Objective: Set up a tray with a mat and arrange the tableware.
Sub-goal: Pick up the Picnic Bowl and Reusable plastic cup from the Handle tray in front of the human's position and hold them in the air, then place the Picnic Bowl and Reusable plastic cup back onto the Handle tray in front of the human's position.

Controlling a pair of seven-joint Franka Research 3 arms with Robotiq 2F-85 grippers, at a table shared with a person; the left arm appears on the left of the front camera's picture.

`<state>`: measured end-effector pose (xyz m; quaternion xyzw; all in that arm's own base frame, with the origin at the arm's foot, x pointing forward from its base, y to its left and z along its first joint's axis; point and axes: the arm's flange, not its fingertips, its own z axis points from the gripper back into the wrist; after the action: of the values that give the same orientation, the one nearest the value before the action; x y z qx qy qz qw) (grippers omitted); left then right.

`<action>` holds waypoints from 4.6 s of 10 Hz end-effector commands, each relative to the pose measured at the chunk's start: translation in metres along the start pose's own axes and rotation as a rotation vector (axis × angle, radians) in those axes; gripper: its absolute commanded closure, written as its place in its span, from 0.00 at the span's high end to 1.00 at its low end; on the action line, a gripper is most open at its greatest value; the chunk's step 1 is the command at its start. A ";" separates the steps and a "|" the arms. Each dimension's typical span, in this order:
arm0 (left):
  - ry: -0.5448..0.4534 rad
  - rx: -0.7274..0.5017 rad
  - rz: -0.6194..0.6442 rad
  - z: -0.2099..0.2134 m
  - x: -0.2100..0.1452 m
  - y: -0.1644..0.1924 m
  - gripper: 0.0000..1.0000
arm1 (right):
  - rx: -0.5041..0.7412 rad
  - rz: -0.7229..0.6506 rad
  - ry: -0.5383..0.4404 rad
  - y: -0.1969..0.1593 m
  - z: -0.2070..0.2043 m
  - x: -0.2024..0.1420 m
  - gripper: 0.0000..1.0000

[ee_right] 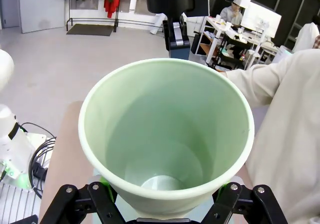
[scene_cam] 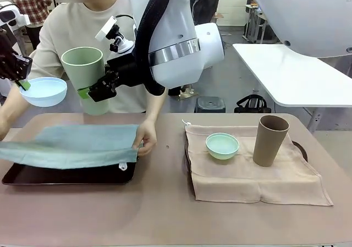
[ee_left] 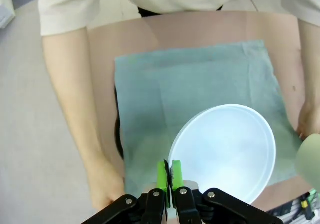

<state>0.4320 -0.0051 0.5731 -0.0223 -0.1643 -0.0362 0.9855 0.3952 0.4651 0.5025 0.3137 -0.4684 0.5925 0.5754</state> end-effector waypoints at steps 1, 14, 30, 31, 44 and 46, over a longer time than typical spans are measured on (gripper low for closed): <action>-0.017 0.001 0.000 0.001 0.001 0.000 0.00 | -0.001 0.013 -0.002 0.001 0.001 0.002 0.30; -0.017 0.001 0.000 0.001 0.001 0.000 0.00 | -0.001 0.013 -0.002 0.001 0.001 0.002 0.30; 0.126 0.020 -0.022 -0.054 -0.004 0.009 0.04 | 0.021 -0.084 -0.027 -0.012 -0.013 -0.051 0.85; 0.147 0.029 -0.029 -0.070 -0.007 0.013 0.04 | 0.029 -0.098 -0.024 -0.015 -0.023 -0.069 0.85; -0.018 -0.142 -0.010 -0.157 -0.016 0.010 0.04 | 0.064 -0.076 0.005 -0.017 -0.071 -0.172 0.85; 0.001 -0.124 -0.025 -0.169 -0.020 0.010 0.04 | 0.041 -0.020 -0.010 -0.017 -0.075 -0.176 0.85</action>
<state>0.4699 -0.0071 0.4199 -0.0708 -0.1580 -0.0438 0.9839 0.4515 0.4586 0.3282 0.3435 -0.4250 0.5958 0.5886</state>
